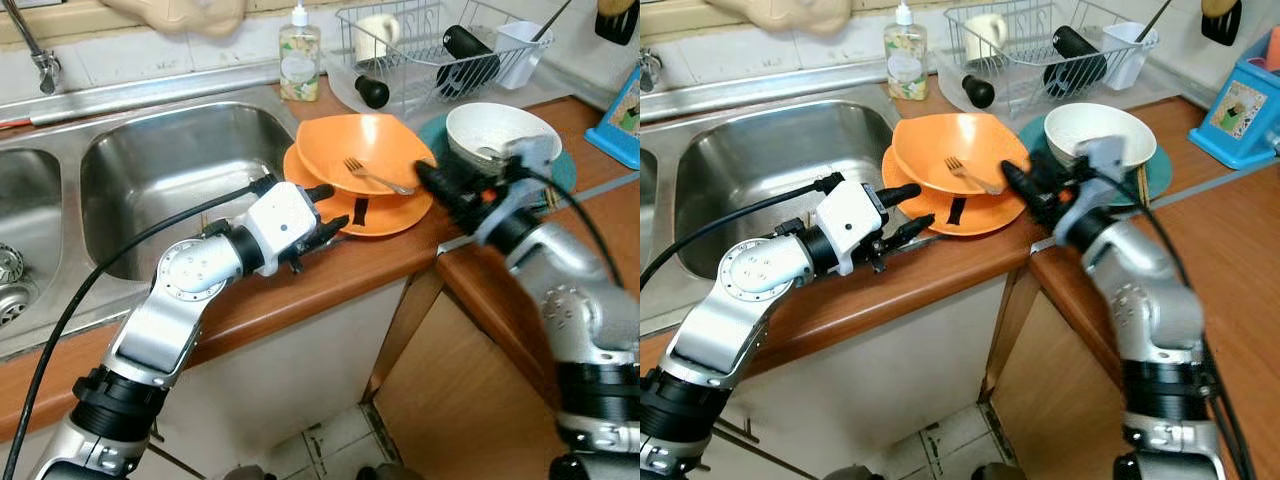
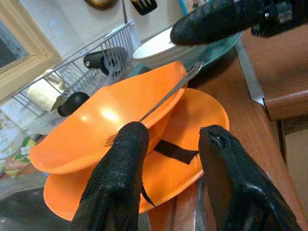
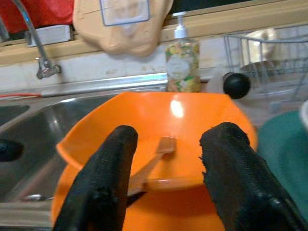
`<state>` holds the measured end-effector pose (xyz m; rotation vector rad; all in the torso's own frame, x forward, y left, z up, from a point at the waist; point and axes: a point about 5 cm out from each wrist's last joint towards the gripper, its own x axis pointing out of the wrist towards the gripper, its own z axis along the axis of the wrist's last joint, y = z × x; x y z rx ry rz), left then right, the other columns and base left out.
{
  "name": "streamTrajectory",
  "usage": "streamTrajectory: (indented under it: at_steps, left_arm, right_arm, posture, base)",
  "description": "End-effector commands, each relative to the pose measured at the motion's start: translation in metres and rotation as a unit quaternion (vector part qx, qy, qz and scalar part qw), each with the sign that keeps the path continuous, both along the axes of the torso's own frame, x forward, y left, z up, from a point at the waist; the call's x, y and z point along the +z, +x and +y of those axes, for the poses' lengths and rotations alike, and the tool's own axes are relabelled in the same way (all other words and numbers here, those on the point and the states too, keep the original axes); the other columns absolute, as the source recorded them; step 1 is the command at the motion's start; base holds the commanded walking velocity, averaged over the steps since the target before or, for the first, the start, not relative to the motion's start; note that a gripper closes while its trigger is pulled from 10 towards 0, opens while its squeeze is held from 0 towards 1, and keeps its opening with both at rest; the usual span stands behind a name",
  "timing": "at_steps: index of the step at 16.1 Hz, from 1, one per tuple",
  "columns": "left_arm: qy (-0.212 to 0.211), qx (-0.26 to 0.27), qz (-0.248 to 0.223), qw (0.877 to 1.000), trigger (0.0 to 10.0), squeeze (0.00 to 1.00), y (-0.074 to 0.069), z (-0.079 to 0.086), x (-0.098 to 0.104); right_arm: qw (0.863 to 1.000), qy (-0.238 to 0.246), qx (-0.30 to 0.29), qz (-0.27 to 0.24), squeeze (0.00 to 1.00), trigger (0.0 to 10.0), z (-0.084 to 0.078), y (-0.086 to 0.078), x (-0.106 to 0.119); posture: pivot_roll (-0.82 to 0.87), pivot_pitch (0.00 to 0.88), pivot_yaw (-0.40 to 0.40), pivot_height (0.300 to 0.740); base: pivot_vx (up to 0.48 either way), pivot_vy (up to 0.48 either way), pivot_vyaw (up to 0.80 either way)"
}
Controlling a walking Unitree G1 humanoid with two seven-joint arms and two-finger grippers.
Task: Kitchen organization
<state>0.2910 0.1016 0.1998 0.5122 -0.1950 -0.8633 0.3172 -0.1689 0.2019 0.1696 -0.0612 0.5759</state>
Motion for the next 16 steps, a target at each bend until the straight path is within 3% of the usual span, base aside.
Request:
streamTrajectory:
  at_steps: [1, 2, 3, 5, 6, 7, 8, 9, 10, 11, 16]
  left_arm:
    - [-0.016, -0.003, 0.014, 1.0, 10.0, 0.62, -0.003, 0.002, 0.001]
    - [-0.022, -0.005, 0.022, 1.0, 10.0, 0.62, -0.004, 0.002, 0.001]
    - [-0.03, -0.008, 0.029, 0.999, 10.0, 1.0, -0.005, 0.001, 0.001]
    - [-0.018, -0.004, 0.02, 1.0, 10.0, 1.0, -0.004, 0.0, 0.0]
    - [-0.014, -0.002, 0.021, 1.0, 10.0, 0.7, -0.004, 0.0, -0.001]
    - [-0.012, -0.002, 0.021, 1.0, 10.0, 0.28, -0.005, -0.001, -0.001]
    - [-0.01, -0.002, 0.021, 1.0, 10.0, 0.0, -0.005, -0.001, -0.001]
    - [-0.007, -0.002, 0.021, 1.0, 10.0, 0.0, -0.005, -0.001, -0.001]
    - [-0.006, -0.002, 0.02, 1.0, 10.0, 0.0, -0.005, -0.001, 0.0]
    - [-0.004, -0.003, 0.019, 1.0, 10.0, 0.0, -0.005, -0.001, 0.0]
    - [0.0, -0.003, 0.016, 1.0, 10.0, 0.0, -0.005, -0.002, 0.0]
  right_arm:
    - [1.0, -0.016, -0.005, -0.015, 0.0, 10.0, 0.007, -0.003, 0.004]
    - [1.0, -0.018, -0.006, -0.017, 0.0, 10.0, 0.008, -0.004, 0.004]
    - [1.0, -0.017, -0.006, -0.019, 0.0, 10.0, 0.01, -0.005, 0.004]
    - [1.0, -0.018, -0.002, -0.019, 0.0, 10.0, 0.015, -0.007, 0.003]
    - [0.999, -0.027, 0.003, -0.017, 0.0, 10.0, 0.019, -0.009, 0.0]
    - [0.999, -0.04, 0.003, -0.013, 0.0, 10.0, 0.021, -0.011, -0.003]
    - [0.998, -0.057, -0.002, -0.008, 0.0, 10.0, 0.022, -0.01, -0.007]
    - [0.996, -0.084, -0.018, 0.003, 0.0, 8.8, 0.023, -0.008, -0.015]
    - [0.996, -0.084, -0.023, 0.005, 0.0, 3.4, 0.022, -0.007, -0.016]
    - [0.997, -0.079, -0.025, 0.009, 0.0, 0.0, 0.022, -0.006, -0.017]
    - [0.998, -0.059, -0.022, 0.019, 0.0, 0.0, 0.025, -0.006, -0.019]
  posture:
    - [-0.04, 0.007, 0.002, 0.74]
    - [-0.04, 0.007, 0.002, 0.74]
    - [-0.04, 0.005, 0.0, 0.74]
    - [-0.04, 0.001, -0.003, 0.74]
    - [-0.04, 0.0, -0.004, 0.74]
    - [-0.04, 0.0, -0.005, 0.74]
    - [-0.04, 0.0, -0.005, 0.74]
    - [-0.04, 0.0, -0.004, 0.74]
    - [-0.04, 0.003, -0.004, 0.74]
    - [-0.04, 0.003, -0.005, 0.74]
    - [-0.04, 0.009, -0.007, 0.74]
  base:
    - [0.0, 0.0, 0.0]
    - [0.0, 0.0, 0.0]
    - [0.0, 0.0, 0.0]
    - [0.0, 0.0, 0.0]
    - [0.0, 0.0, 0.0]
    - [0.0, 0.0, 0.0]
    - [0.0, 0.0, 0.0]
    - [0.0, 0.0, 0.0]
    - [0.0, 0.0, 0.0]
    - [0.0, 0.0, 0.0]
    - [0.0, 0.0, 0.0]
